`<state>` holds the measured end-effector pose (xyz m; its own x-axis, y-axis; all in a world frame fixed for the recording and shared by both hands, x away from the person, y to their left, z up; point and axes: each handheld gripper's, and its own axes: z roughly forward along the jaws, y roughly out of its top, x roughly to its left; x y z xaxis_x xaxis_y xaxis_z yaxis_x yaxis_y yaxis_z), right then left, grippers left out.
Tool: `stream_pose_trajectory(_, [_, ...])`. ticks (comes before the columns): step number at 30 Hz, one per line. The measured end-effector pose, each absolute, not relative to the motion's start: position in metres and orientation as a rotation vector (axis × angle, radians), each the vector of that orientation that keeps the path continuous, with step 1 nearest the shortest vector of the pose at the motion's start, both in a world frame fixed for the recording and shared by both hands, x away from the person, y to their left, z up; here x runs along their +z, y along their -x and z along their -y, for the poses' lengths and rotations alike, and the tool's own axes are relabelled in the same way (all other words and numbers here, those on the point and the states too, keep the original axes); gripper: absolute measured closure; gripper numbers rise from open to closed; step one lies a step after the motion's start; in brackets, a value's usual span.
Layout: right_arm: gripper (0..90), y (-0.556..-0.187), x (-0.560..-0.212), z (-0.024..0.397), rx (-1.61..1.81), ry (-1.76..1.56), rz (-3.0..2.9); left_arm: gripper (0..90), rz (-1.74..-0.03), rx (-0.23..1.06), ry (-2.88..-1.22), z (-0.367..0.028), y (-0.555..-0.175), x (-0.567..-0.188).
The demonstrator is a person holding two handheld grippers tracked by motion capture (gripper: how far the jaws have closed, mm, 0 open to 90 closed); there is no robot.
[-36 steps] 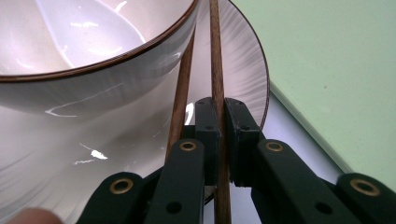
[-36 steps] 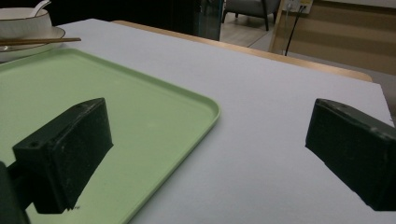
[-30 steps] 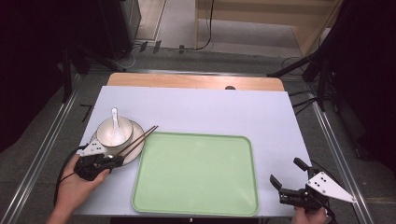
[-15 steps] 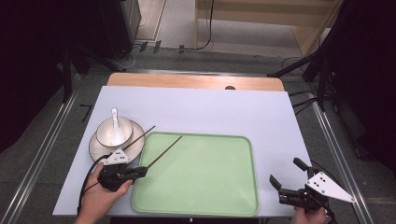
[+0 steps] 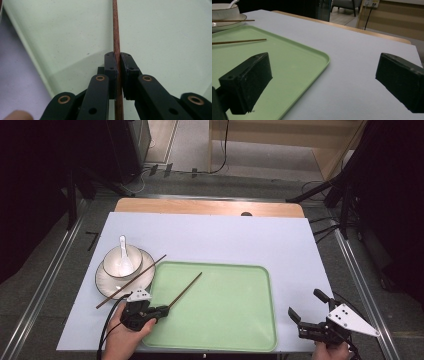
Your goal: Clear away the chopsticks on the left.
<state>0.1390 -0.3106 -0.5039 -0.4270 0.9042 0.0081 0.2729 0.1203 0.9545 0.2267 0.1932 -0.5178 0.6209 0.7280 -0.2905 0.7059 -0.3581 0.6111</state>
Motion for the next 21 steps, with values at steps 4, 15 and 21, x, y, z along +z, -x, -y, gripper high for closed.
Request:
stream_pose_trajectory(4, [0.5,-0.139,-0.504,0.311,1.326,-1.144,-1.790,80.1,-1.124,0.044,-2.107,-0.193,-0.225,-0.518])
stream_pose_trajectory(15, [0.5,-0.140,-0.505,0.311,1.328,-1.151,-1.784,70.6,-1.052,0.120,-2.088,-0.180,-0.232,-0.508])
stream_pose_trajectory(21, [0.5,-0.141,-0.505,0.308,1.328,-1.148,-1.792,90.0,-0.978,0.194,-2.146,-0.146,-0.242,-0.510])
